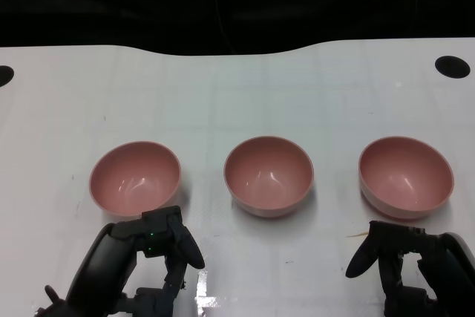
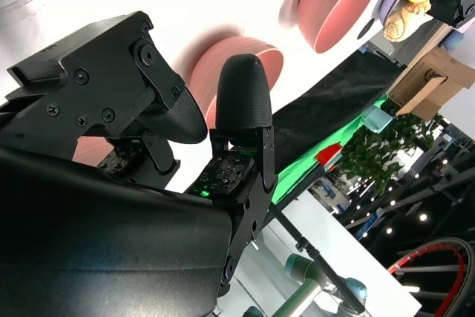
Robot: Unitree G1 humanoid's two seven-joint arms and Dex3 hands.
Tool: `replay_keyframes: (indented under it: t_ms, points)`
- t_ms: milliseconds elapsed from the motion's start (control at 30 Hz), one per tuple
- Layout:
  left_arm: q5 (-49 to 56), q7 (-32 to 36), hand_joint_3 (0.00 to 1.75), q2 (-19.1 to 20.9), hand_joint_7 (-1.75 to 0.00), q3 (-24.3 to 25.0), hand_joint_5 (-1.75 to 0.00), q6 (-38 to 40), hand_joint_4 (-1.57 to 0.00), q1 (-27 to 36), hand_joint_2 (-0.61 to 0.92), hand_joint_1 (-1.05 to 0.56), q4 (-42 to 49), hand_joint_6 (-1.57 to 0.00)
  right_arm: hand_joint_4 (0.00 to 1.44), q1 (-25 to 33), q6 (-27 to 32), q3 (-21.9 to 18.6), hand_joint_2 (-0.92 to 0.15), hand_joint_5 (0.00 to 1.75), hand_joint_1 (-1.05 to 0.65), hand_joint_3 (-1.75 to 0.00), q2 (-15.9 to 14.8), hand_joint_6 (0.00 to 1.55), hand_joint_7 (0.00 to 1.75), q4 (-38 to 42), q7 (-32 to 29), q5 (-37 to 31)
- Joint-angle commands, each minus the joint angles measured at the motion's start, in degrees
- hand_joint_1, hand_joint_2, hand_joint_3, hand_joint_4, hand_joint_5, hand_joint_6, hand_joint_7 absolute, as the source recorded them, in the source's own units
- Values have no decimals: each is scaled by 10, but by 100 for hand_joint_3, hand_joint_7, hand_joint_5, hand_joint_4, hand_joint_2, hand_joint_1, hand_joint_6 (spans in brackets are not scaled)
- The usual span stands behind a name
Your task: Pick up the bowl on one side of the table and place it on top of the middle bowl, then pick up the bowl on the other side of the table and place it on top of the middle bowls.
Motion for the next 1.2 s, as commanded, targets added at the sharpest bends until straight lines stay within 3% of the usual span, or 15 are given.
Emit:
replay_keyframes:
  t_ms: [33, 233, 400, 633, 700, 900, 1200]
  points:
    - [-4, -1, 143, 6, -142, 3, -168, -7, -84, 0, 33, -15, 7, -81, 87, -3, -3, -7, -18, 175, -3, -151, -5, 88, 122, 3, -1, 6]
    - [-6, -1, 142, 6, -142, 3, -169, -4, -84, 0, 33, -15, 5, -81, 86, -1, 2, -8, -19, 174, -3, -149, -4, 88, 121, -3, -2, 3]
    - [-5, -2, 143, 6, -142, 2, -168, -7, -84, -1, 33, -14, 7, -81, 83, -2, -2, -12, -29, 172, -5, -132, -3, 83, 115, -2, -7, 4]
    - [-4, -1, 142, 5, -141, 2, -168, -5, -84, -2, 34, -14, 7, -80, 77, -11, -20, -20, -41, 128, -11, -108, -9, 77, 93, 8, -29, -20]
    - [-3, 0, 142, 5, -141, 2, -168, -6, -84, -2, 34, -14, 7, -81, 71, -12, -16, -22, -47, 125, -15, -95, -12, 72, 87, 2, -32, -33]
    - [-3, 0, 142, 7, -141, 2, -168, -1, -84, 0, 34, -15, 2, -80, 52, -3, 24, -29, -82, 111, -30, -20, -16, 59, 64, -26, -22, -40]
    - [-6, -3, 143, 8, -142, 3, -170, -3, -83, -2, 33, -13, 6, -80, 18, 2, 76, -39, -89, 86, -48, -1, -18, 32, 36, -58, -30, -61]
